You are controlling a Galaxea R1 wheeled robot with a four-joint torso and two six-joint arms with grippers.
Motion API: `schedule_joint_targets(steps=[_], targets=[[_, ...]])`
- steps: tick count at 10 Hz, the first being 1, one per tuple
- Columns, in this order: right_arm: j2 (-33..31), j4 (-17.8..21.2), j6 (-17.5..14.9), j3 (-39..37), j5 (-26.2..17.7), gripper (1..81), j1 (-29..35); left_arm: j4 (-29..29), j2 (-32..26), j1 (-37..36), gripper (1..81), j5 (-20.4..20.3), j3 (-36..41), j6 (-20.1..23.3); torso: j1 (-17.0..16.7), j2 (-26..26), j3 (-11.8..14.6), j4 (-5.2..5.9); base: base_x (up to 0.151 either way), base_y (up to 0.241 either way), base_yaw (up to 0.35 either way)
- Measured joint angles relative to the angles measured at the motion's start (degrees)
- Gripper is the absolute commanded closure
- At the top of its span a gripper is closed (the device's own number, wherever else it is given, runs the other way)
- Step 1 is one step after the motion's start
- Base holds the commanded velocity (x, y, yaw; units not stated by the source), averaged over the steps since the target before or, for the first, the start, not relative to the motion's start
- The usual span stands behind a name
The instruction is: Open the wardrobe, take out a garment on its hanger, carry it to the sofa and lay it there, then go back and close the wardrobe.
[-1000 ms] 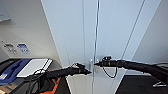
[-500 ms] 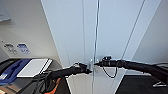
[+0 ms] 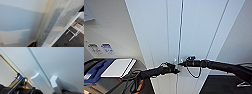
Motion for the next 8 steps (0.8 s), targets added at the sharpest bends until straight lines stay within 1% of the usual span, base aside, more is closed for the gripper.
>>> schedule_joint_targets(steps=[5,8], targets=[[-0.02,0.00,-0.02,0.00,0.63,1.0,-0.27,0.37,1.82,0.17,1.0,0.00,-2.83,0.00,0.00,0.00,-0.02,0.00,0.000,0.000,0.000],[-0.02,-0.02,0.00,0.00,0.65,1.0,-0.29,0.37,2.16,0.17,1.0,0.00,-3.05,-0.22,0.00,0.00,-0.02,0.00,0.000,0.000,0.000]])
